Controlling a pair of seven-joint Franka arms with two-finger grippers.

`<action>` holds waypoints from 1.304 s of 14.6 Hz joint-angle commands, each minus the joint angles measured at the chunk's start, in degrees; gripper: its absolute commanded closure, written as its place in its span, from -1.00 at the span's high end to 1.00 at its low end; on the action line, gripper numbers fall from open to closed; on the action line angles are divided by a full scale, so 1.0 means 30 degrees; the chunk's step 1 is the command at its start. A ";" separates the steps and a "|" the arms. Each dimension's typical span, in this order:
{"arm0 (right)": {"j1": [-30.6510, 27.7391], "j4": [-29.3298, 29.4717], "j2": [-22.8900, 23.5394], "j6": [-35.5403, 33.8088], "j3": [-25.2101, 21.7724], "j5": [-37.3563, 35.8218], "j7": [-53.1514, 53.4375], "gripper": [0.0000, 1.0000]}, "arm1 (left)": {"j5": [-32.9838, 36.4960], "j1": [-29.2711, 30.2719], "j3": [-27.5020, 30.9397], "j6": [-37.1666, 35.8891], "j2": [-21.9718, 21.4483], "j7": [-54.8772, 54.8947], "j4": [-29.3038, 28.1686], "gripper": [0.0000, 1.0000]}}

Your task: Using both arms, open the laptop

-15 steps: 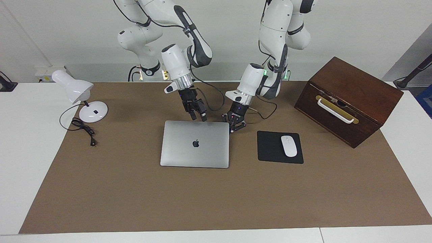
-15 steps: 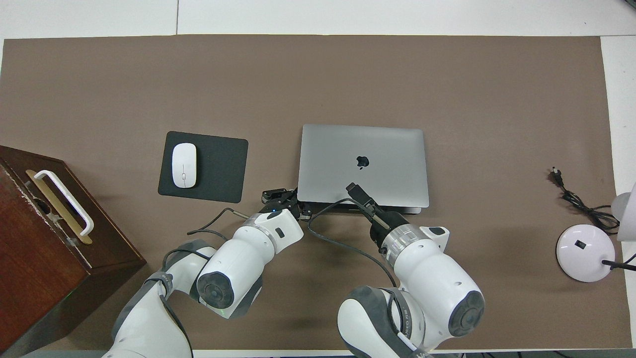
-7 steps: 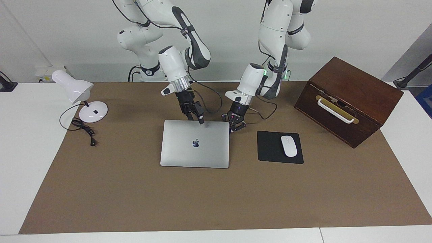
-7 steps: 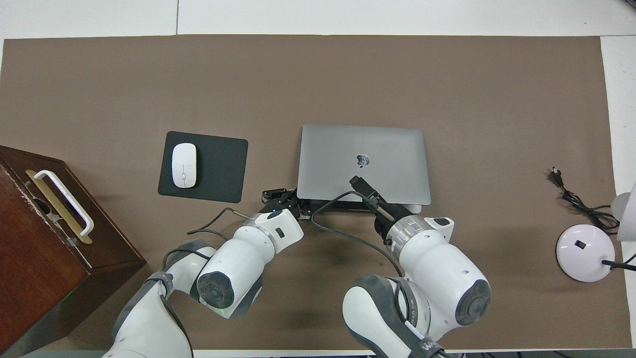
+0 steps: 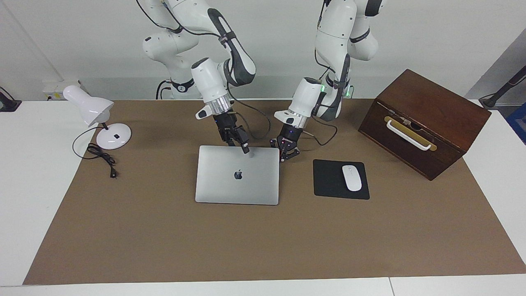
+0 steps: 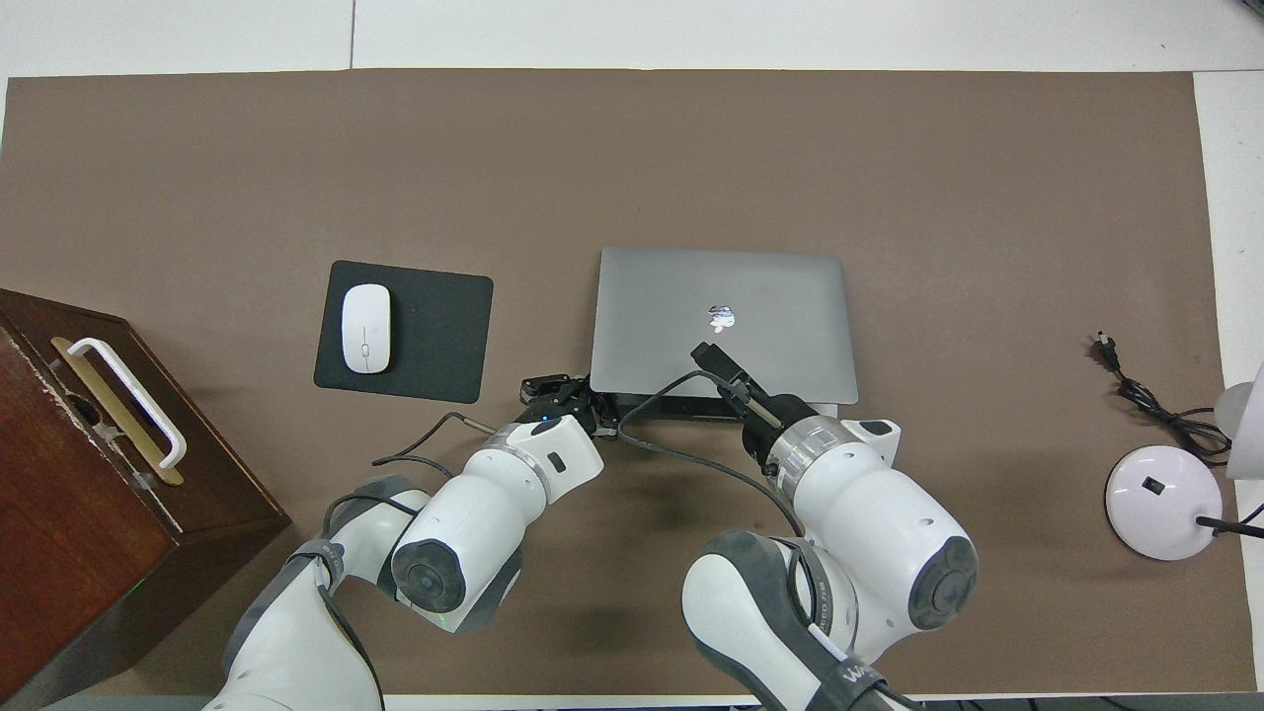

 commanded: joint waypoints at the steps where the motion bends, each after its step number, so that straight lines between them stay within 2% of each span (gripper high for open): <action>1: -0.0851 0.0983 0.0354 -0.1234 0.0010 0.0549 -0.1544 1.00 | 0.0224 -0.0005 -0.0031 0.0305 0.0842 0.0167 0.0606 -1.00; 6: -0.1465 0.1599 0.0354 -0.3431 -0.0078 -0.0240 -0.1546 1.00 | 0.0224 -0.0093 -0.0031 0.0305 0.0842 0.0167 0.0606 -1.00; 19: -0.3079 0.3444 0.0705 -0.6655 -0.0107 -0.3288 -0.1370 1.00 | 0.0077 -0.0210 -0.0060 0.0305 0.0871 0.0196 0.0635 -1.00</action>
